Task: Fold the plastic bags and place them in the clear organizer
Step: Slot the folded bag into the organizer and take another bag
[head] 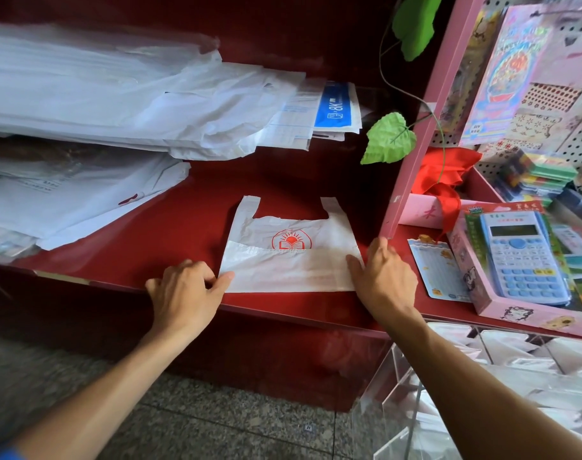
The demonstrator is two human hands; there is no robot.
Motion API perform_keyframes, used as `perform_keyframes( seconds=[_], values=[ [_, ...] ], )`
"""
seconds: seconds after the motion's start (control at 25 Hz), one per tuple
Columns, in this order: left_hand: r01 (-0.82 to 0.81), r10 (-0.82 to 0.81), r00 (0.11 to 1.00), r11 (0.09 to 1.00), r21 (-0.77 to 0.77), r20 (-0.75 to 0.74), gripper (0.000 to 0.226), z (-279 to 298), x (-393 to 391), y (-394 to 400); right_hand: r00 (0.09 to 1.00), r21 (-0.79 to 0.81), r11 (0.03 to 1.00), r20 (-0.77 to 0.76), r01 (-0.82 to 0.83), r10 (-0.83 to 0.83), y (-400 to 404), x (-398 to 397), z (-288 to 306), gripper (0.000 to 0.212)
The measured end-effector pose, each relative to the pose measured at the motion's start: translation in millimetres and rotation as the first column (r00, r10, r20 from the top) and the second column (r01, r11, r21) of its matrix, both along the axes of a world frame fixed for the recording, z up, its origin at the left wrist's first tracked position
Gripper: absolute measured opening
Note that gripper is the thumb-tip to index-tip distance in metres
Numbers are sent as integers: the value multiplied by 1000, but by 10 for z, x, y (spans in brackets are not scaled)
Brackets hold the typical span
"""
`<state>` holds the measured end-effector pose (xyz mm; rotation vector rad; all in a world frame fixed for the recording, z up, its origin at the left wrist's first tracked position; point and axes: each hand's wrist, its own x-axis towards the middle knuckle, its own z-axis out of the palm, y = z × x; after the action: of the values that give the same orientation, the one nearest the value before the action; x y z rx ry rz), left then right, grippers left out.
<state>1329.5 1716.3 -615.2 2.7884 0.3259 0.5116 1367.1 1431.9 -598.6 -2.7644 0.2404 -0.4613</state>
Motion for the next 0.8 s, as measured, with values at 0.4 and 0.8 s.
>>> perform_keyframes(
  seconds=[0.4, 0.8],
  values=[
    [628, -614, 767, 778, 17, -187, 87, -139, 328, -498, 859, -50, 892, -301, -448, 415, 836, 8, -257, 59],
    [564, -485, 761, 823, 69, -431, 121, -31, 173, 87, 822, -53, 911, -455, -408, 342, 131, -127, -103, 105]
  ],
)
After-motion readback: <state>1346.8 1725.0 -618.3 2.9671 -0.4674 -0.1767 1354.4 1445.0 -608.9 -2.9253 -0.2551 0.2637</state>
